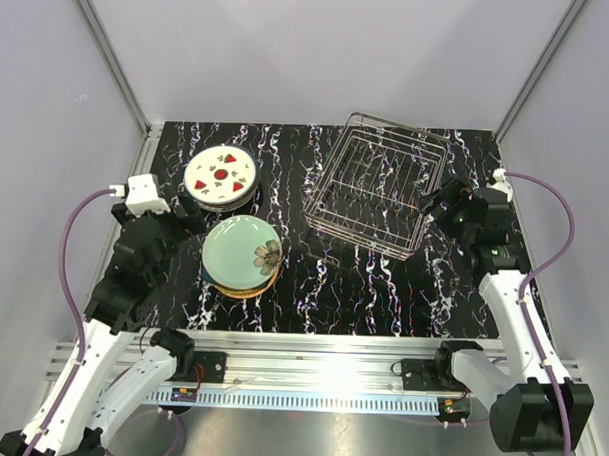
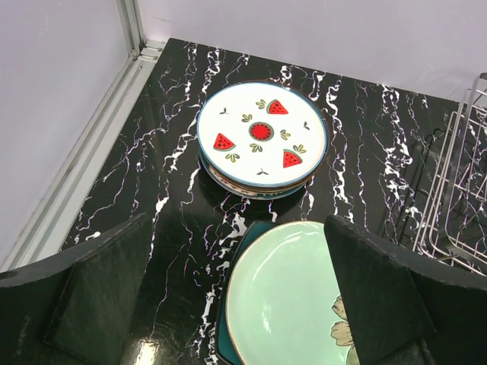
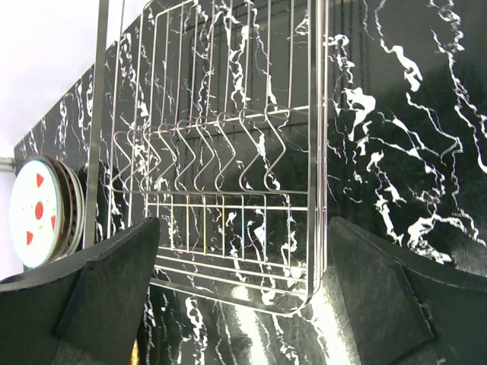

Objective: Load the plates into the dish rack
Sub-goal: Grab a plate with the left arm

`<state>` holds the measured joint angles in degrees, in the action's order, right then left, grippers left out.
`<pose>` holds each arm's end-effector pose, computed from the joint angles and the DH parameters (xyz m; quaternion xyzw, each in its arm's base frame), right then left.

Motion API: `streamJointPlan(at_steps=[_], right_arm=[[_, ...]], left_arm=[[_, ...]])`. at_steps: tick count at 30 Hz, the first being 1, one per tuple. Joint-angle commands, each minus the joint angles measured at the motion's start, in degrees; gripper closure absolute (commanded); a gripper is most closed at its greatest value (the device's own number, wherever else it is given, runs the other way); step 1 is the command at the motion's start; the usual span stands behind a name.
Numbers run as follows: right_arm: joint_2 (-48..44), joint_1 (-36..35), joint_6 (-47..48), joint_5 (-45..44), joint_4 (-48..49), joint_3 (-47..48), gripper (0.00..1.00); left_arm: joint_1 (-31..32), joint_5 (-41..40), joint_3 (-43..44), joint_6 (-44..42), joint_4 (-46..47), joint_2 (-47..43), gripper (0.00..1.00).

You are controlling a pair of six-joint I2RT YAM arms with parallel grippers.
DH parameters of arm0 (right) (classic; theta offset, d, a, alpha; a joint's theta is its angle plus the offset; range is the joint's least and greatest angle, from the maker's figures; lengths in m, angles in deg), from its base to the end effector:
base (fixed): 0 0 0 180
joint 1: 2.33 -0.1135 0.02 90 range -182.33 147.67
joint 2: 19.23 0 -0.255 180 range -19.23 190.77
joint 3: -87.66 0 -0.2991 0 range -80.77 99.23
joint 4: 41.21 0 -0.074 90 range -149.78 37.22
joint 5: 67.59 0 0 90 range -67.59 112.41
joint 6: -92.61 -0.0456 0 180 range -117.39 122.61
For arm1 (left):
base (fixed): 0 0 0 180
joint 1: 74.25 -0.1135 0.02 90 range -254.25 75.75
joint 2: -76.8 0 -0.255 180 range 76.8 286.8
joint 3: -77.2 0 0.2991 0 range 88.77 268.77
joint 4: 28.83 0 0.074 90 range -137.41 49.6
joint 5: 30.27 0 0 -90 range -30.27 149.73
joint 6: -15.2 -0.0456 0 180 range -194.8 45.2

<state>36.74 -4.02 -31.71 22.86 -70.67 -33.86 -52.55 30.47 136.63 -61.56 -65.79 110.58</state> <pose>0.2826 0.0087 0.2837 0.2375 0.8187 0.1648 0.4962 0.1841 -0.0493 0.3624 -0.1045 0.7580 0.0022 0.6438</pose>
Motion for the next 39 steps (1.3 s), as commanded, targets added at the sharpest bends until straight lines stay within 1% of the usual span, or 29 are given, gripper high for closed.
streamJointPlan(at_steps=[1,3,4,7,8,12,14,17,20,21,23,24,28,30,32,37,38,39], right_arm=[[-0.33,0.11,-3.11,-2.82,-1.00,4.05,0.00],[-1.29,0.11,-1.72,-0.90,-0.22,3.28,0.00],[-1.56,0.11,-0.32,1.98,0.57,2.75,0.00],[-3.05,0.02,1.97,5.60,4.17,0.20,0.00],[-3.66,0.02,2.33,5.88,5.22,-0.33,0.00],[-2.88,0.11,2.95,5.35,4.54,-0.34,0.00],[-1.48,0.11,3.04,5.35,2.43,0.37,0.00],[0.02,0.11,2.95,5.70,0.93,1.51,0.00],[0.46,0.11,2.60,6.32,1.10,1.51,0.00],[0.46,0.11,2.51,6.41,1.02,1.60,0.00],[0.20,0.11,2.60,6.50,0.84,1.69,0.00],[-0.06,0.02,2.60,6.41,0.75,1.69,0.00],[-1.38,0.11,3.38,7.11,1.71,0.90,0.00],[-2.52,0.02,3.56,7.98,2.50,0.28,0.00],[-3.05,0.02,3.56,8.51,3.12,-0.07,0.00],[-3.41,0.02,3.57,10.36,4.18,-0.86,0.06],[-3.49,0.11,3.56,10.54,4.18,-0.95,0.07],[-3.67,0.11,3.74,11.06,4.35,-0.95,0.12]], left_arm=[[0.19,-1.51,0.66,0.56,1.31,0.32,0.01],[0.19,-0.98,0.75,0.56,1.30,0.67,0.01],[0.19,1.37,0.66,-0.31,1.91,0.93,0.01],[0.19,5.42,0.40,-1.19,2.53,1.37,0.01],[0.19,5.61,0.05,-1.37,2.71,1.46,0.01],[0.19,3.86,0.39,-1.02,1.22,4.70,0.01],[0.19,3.59,1.36,-1.63,-0.01,6.64,0.05],[0.02,1.31,3.90,0.21,-3.52,10.95,0.07],[0.02,1.65,5.66,3.72,-7.21,15.16,0.07],[-0.25,1.92,6.19,6.25,-8.44,17.00,0.07],[-0.51,4.02,6.55,8.81,-11.52,18.16,0.07],[-0.60,5.16,6.37,11.78,-12.40,18.34,0.08],[-0.69,9.82,2.60,18.83,-10.83,16.32,0.09],[-0.86,11.84,-0.82,22.25,-10.03,14.92,0.09],[-0.95,11.85,-2.23,24.29,-9.95,13.86,0.11],[-0.95,9.84,-6.80,29.47,-10.47,9.91,0.15],[-0.95,9.40,-8.12,30.44,-10.82,9.47,0.16],[-0.95,8.96,-8.83,32.45,-11.09,8.68,0.19]])
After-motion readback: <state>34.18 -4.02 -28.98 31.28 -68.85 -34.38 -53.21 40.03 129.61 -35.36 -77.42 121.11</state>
